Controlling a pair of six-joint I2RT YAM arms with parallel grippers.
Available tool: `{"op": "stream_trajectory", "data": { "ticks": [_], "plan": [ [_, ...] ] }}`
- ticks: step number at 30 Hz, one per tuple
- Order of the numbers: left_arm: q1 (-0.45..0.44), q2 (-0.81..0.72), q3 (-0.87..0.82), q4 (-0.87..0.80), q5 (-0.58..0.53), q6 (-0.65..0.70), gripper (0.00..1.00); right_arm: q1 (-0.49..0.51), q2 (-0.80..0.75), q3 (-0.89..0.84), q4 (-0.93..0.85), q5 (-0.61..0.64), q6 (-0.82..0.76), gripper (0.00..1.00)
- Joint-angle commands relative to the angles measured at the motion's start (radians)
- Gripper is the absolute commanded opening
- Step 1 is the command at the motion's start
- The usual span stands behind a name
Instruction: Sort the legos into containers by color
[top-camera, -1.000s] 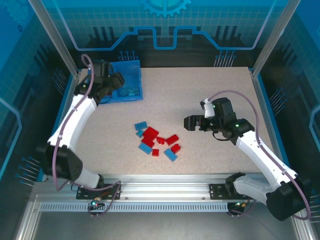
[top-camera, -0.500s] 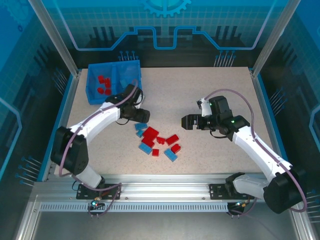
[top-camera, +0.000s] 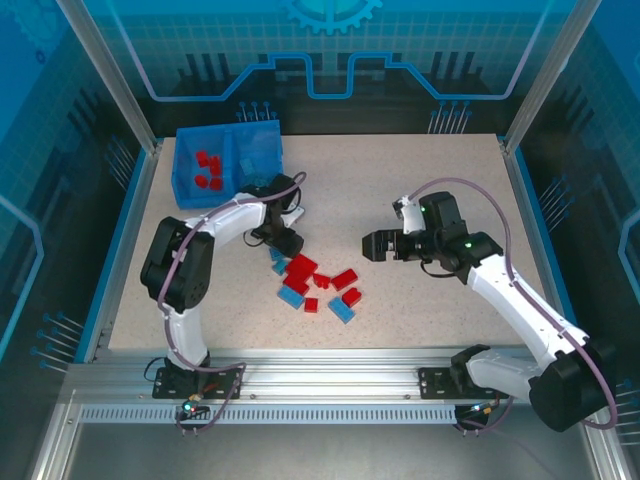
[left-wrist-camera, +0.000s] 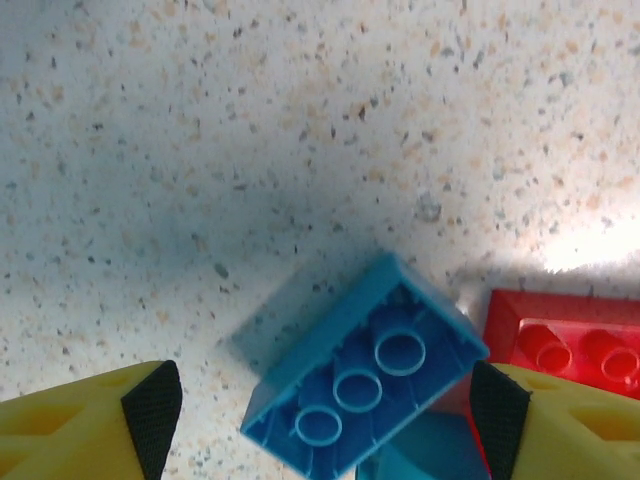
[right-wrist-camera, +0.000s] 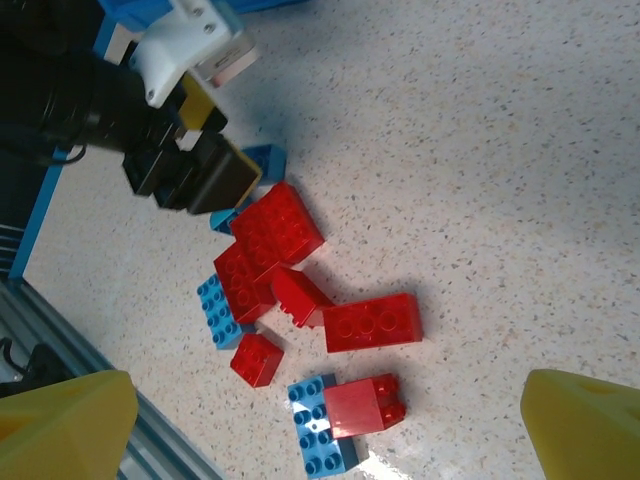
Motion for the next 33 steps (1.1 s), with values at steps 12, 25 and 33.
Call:
{"op": "stream_trajectory", "data": {
  "ticks": [12, 25, 33],
  "plan": [
    [0.020, 0.081, -0.005, -0.004, 0.045, -0.015, 0.65, 0.114, 0.075, 0.095, -0.060, -0.027, -0.071, 1.00],
    [0.039, 0.030, -0.037, 0.061, 0.100, -0.113, 0.32, 0.139, 0.090, 0.127, -0.062, -0.039, -0.080, 1.00],
    [0.107, -0.153, 0.052, 0.115, 0.077, -0.202, 0.23, 0.162, 0.064, 0.135, -0.041, 0.000, -0.061, 1.00]
  ]
}}
